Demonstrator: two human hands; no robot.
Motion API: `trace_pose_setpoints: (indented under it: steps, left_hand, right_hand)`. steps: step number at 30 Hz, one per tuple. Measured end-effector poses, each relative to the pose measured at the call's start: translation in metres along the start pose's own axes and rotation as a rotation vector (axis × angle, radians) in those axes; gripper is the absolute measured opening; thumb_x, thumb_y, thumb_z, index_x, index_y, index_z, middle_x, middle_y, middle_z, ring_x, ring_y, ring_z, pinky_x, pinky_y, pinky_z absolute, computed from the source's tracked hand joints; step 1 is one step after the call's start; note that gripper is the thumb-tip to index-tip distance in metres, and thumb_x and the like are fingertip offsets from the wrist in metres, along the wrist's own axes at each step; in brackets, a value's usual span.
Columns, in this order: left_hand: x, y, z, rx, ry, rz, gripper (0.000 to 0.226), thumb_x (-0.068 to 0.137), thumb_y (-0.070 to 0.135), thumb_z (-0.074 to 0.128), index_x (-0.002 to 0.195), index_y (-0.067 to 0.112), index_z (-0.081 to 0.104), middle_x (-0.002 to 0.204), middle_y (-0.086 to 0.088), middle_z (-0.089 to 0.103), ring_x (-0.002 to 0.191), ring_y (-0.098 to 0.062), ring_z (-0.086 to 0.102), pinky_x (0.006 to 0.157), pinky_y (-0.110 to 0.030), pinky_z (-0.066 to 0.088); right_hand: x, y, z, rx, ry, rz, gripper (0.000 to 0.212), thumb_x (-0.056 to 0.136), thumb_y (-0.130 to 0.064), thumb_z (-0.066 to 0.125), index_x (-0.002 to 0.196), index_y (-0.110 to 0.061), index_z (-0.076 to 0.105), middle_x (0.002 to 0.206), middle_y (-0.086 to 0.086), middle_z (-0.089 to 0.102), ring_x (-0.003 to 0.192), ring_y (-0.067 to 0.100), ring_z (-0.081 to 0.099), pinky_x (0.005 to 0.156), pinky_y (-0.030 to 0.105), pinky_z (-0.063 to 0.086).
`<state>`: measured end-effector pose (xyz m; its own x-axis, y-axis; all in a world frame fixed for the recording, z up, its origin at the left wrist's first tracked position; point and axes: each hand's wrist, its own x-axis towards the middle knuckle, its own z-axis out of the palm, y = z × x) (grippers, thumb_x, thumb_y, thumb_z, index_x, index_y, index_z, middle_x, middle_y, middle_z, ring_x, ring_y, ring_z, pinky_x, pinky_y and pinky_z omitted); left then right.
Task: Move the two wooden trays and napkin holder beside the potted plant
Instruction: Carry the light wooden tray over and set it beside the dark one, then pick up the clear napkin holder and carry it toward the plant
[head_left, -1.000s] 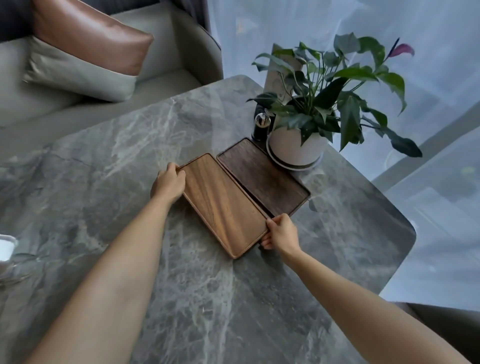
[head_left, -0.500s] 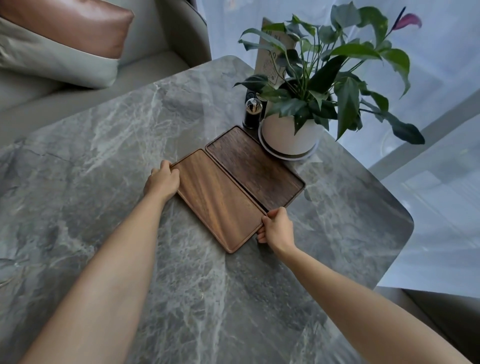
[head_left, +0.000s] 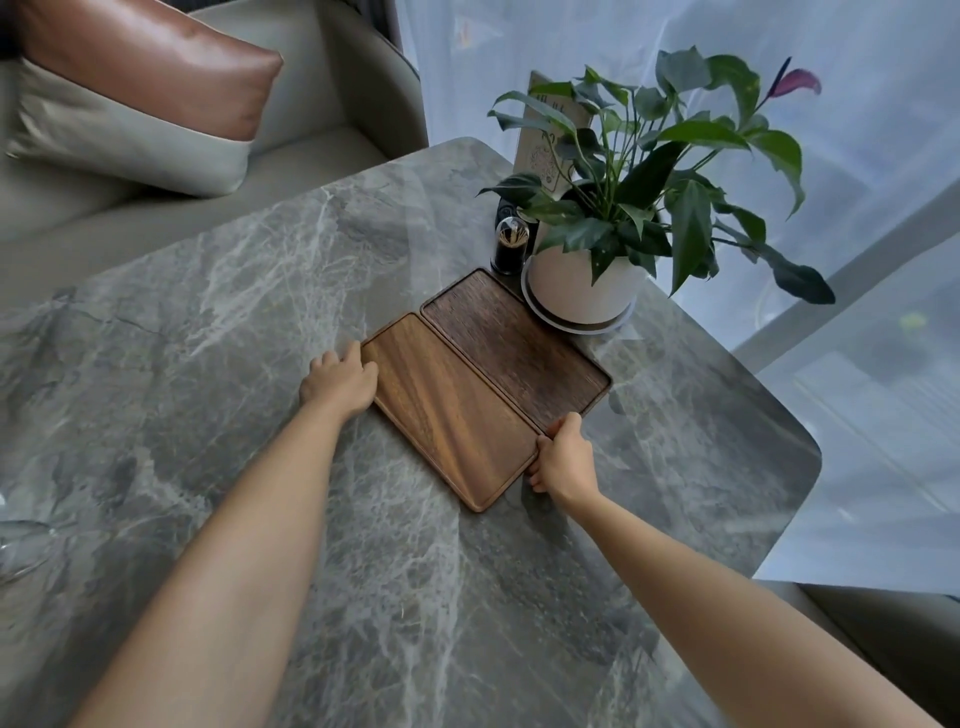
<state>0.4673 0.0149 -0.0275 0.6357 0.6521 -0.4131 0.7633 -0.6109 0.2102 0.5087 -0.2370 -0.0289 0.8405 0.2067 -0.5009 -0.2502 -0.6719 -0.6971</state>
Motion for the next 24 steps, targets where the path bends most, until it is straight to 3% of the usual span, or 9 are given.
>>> trace_pose_setpoints:
  steps: [2,5,9,12,14,15,18,21,24]
  left_hand:
    - [-0.006,-0.001,-0.004,0.083,0.017,0.024,0.054,0.097,0.033,0.023,0.148,0.018,0.012,0.153,-0.019,0.022,0.14,-0.033,0.02,0.11,-0.047,0.024]
    - [-0.015,-0.009,-0.015,0.121,0.104,0.073,0.056,0.097,0.033,0.027,0.148,0.014,0.012,0.149,-0.018,0.028,0.135,-0.033,0.026,0.107,-0.046,0.027]
    - [-0.03,-0.035,-0.039,0.128,0.236,0.164,0.057,0.096,0.032,0.032,0.147,0.013,0.014,0.149,-0.014,0.029,0.135,-0.031,0.027,0.108,-0.045,0.027]
    - [-0.044,-0.063,-0.064,0.167,0.296,0.17,0.06,0.097,0.036,0.029,0.149,0.015,0.008,0.159,-0.008,0.01,0.146,-0.024,0.007,0.117,-0.043,0.01]
    - [-0.055,-0.085,-0.084,0.205,0.325,0.162,0.062,0.097,0.039,0.026,0.149,0.015,0.002,0.16,-0.006,0.0,0.147,-0.021,-0.004,0.118,-0.044,0.0]
    - [-0.061,-0.097,-0.095,0.209,0.345,0.161,0.063,0.097,0.04,0.025,0.149,0.016,-0.001,0.16,-0.006,-0.003,0.147,-0.02,-0.008,0.118,-0.045,-0.003]
    - [-0.084,-0.134,-0.126,0.203,0.406,0.155,0.065,0.097,0.043,0.025,0.149,0.017,-0.005,0.16,-0.004,-0.009,0.147,-0.019,-0.011,0.117,-0.046,-0.006]
    - [-0.109,-0.176,-0.152,0.204,0.449,0.133,0.067,0.097,0.045,0.026,0.149,0.017,-0.006,0.16,-0.004,-0.011,0.146,-0.018,-0.012,0.117,-0.046,-0.007]
    - [-0.132,-0.227,-0.17,0.192,0.479,0.095,0.069,0.096,0.048,0.026,0.149,0.017,-0.007,0.16,-0.004,-0.011,0.146,-0.018,-0.012,0.117,-0.046,-0.006]
  right_hand:
    - [-0.003,-0.002,-0.003,-0.037,0.004,-0.02,0.008,0.092,-0.011,0.032,0.086,-0.016,0.03,0.069,0.01,0.052,0.052,0.023,0.05,0.05,0.038,0.048]
    - [-0.009,-0.008,-0.007,-0.124,0.028,-0.052,0.009,0.095,-0.021,0.038,0.091,-0.014,0.033,0.074,0.011,0.054,0.065,0.031,0.058,0.062,0.046,0.051]
    - [-0.02,-0.031,-0.005,-0.245,0.079,-0.161,0.017,0.094,-0.027,0.039,0.093,-0.012,0.032,0.076,0.007,0.05,0.066,0.026,0.048,0.061,0.038,0.039]
    - [-0.033,-0.066,0.01,-0.277,0.085,-0.265,0.018,0.093,-0.029,0.039,0.098,-0.012,0.032,0.082,0.01,0.049,0.079,0.033,0.05,0.068,0.037,0.036]
    - [-0.044,-0.094,0.026,-0.312,0.042,-0.376,0.031,0.094,-0.029,0.04,0.114,-0.006,0.035,0.092,0.018,0.055,0.093,0.039,0.055,0.072,0.039,0.037]
    - [-0.05,-0.108,0.035,-0.349,0.017,-0.451,0.041,0.094,-0.028,0.041,0.125,-0.003,0.033,0.106,0.025,0.057,0.103,0.041,0.053,0.077,0.041,0.039]
    - [-0.073,-0.15,0.065,-0.481,-0.042,-0.639,0.065,0.094,-0.033,0.042,0.144,-0.001,0.014,0.148,0.023,0.03,0.134,0.036,0.031,0.108,0.04,0.028]
    - [-0.101,-0.187,0.1,-0.602,-0.051,-0.809,0.074,0.095,-0.038,0.038,0.146,-0.002,-0.001,0.158,0.015,0.005,0.145,0.027,0.006,0.117,0.033,0.009]
    - [-0.13,-0.216,0.14,-0.703,-0.065,-0.954,0.077,0.095,-0.044,0.033,0.145,-0.003,-0.009,0.158,0.015,-0.007,0.146,0.024,-0.007,0.119,0.034,0.0]
